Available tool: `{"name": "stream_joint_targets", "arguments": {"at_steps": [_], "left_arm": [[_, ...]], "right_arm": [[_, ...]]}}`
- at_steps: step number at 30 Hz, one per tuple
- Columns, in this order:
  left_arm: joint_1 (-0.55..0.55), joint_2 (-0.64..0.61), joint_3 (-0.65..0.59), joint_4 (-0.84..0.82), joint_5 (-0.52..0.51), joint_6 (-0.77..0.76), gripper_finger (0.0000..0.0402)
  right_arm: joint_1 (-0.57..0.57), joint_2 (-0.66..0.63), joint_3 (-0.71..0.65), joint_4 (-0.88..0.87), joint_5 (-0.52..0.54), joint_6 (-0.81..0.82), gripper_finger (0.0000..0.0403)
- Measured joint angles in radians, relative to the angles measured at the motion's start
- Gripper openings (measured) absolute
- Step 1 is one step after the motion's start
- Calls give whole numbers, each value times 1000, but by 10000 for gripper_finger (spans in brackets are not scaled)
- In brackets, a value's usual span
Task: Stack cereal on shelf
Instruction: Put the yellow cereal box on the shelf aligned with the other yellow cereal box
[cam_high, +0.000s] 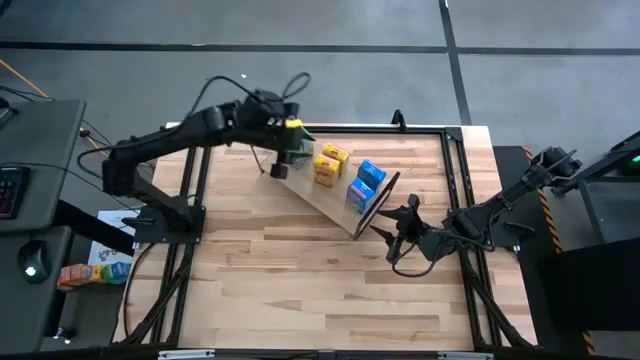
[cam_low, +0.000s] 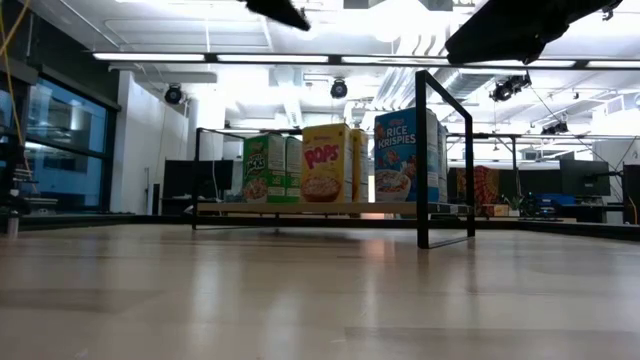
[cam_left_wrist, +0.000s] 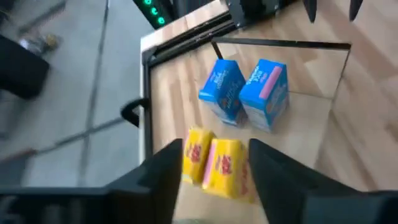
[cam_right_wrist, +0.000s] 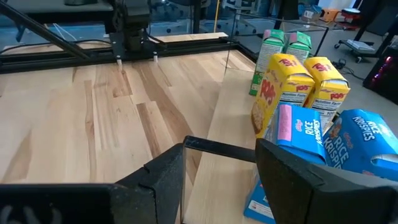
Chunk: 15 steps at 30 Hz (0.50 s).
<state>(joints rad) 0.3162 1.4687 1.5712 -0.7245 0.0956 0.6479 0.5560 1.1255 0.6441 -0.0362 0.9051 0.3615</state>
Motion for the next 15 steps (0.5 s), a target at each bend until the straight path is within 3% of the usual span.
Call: {"name": "stream_joint_targets", "arguments": {"at_steps": [7, 15], "left_arm": [[86, -71, -285, 161, 41, -29, 16], [72, 1, -592, 517, -54, -101, 3]], "right_arm": [[0, 0, 0, 0, 2, -2, 185], [0, 0, 0, -4, -2, 1, 185]]}}
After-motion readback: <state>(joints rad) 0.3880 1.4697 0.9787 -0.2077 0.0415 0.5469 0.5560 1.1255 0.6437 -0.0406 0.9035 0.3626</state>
